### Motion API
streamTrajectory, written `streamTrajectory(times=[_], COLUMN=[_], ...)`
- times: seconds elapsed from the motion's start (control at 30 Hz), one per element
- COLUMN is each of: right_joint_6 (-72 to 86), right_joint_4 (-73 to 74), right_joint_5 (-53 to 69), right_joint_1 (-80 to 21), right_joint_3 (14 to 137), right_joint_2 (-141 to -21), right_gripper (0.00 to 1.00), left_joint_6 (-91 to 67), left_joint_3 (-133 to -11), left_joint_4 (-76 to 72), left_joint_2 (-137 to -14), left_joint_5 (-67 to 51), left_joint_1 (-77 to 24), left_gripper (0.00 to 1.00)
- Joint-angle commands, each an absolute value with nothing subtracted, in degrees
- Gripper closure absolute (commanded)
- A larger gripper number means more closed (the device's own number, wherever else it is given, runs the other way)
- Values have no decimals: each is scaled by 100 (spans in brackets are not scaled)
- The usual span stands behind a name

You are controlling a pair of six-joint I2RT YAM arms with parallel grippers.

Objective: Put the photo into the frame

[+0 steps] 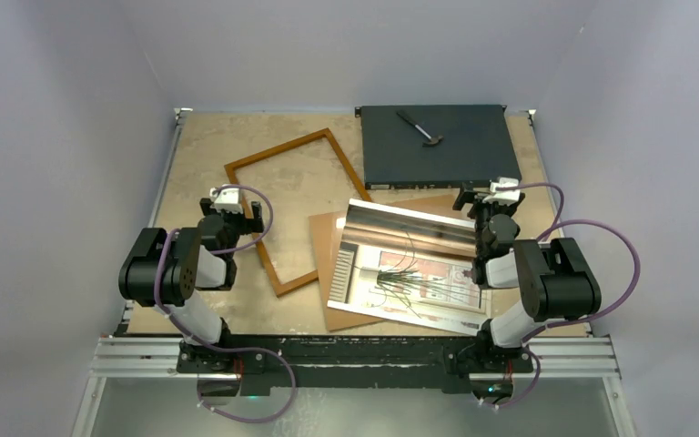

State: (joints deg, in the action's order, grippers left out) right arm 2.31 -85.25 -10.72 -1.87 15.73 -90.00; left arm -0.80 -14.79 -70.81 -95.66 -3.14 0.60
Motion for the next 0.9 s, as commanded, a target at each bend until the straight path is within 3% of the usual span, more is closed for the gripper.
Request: streamTrajectory(times=[0.0,0.3,0.4,0.47,0.57,0.87], right_joint_6=[126,130,206,255,669,2286], right_joint_4=[-8847,-8817,-8429,-6787,-5069,-3717], right_joint_5=[-1027,-1043,-1280,-1463,-1646,374], right_joint_1=[-195,-201,-203,-215,-228,-603], right_joint_3=[1564,1580,1820,2484,3495,4680], right_joint_2=[-8959,-8957,-8767,-8445,-8289,-7892], right_gripper=[1,1,1,1,1,1], left_joint_6=[-44,-169,-494,-445,-465,-419], left_joint_3=[-1565,-1687,-2594,-3439,-4374,-5520], left_joint_4=[-7249,-7053,-5105,-3258,-1662,942], left_joint_2=[-9494,-9361,-8772,-8562,-8499,-8193], left_joint_5=[-267,-149,-137,-203,-472,-914], left_joint_1=[36,35,292,435,635,810], left_gripper=[0,0,0,0,0,0])
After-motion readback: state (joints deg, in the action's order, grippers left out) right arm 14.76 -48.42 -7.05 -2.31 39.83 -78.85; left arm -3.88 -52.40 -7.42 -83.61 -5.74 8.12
